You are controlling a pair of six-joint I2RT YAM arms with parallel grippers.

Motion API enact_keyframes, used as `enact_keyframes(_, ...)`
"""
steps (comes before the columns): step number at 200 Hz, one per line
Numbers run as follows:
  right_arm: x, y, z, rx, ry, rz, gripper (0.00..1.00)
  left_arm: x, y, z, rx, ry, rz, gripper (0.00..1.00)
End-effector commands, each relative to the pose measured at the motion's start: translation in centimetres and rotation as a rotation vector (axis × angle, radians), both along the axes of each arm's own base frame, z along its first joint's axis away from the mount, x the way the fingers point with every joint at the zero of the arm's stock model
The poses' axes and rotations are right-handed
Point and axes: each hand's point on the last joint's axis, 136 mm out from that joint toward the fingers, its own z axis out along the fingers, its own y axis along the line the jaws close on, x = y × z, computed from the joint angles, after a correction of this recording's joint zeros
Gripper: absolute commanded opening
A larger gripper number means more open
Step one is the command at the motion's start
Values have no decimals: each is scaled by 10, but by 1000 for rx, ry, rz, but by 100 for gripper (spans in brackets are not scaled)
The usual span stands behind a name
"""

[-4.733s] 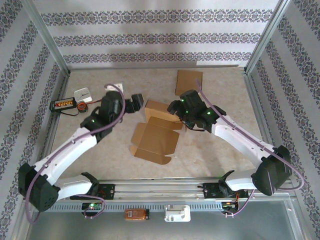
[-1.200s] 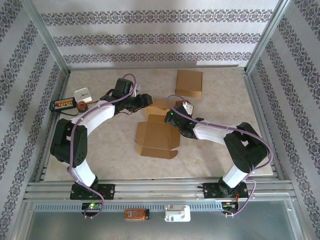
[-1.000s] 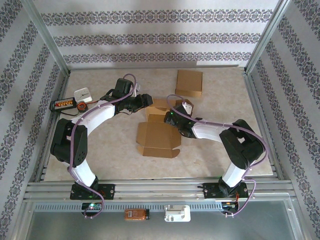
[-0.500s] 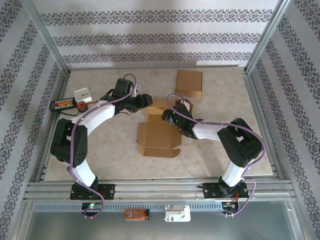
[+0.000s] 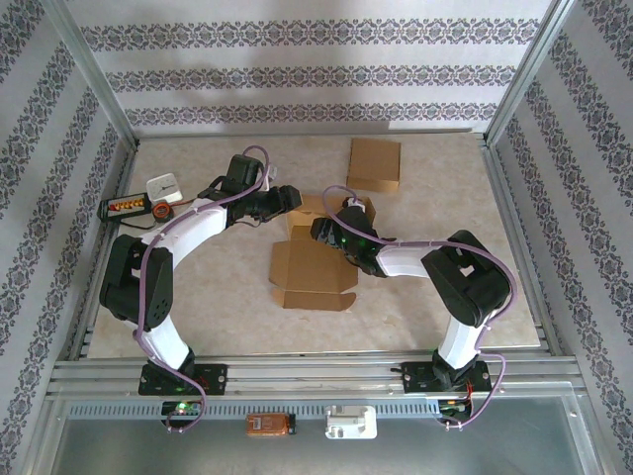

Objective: Fold the paper box

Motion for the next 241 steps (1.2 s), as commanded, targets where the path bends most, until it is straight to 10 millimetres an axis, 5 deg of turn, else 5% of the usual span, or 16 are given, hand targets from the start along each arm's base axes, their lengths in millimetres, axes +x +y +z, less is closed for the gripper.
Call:
enact_keyframes(1,-15,10,-4,0,30,76,82,-2,-1,-7,6,13,-11,61)
enact_keyframes(32,-34,-3,23,-67,-52,96,85,-3,2,-8,27,10,-9,61)
enact_keyframes(69,-53,-42,45,-168,-150,32,89,-1,6,-9,50,2,4,62)
enact_keyframes(132,-36,-124,64,-486,-224,-290,98,2,16,18,72,-84,49,67)
enact_keyframes(159,-17,-122,49,-492,-162,-255,96,-6,31,33,113,-133,95,71)
enact_keyframes(176,-6,-112,42,-497,-142,-197,85,-17,41,41,129,-148,130,72)
enact_keyframes(201,3,-98,35,-477,-122,-151,50,-43,42,49,123,-157,167,68)
enact_keyframes(241,-2,-91,34,-434,-109,-155,21,-94,6,45,193,-202,129,54)
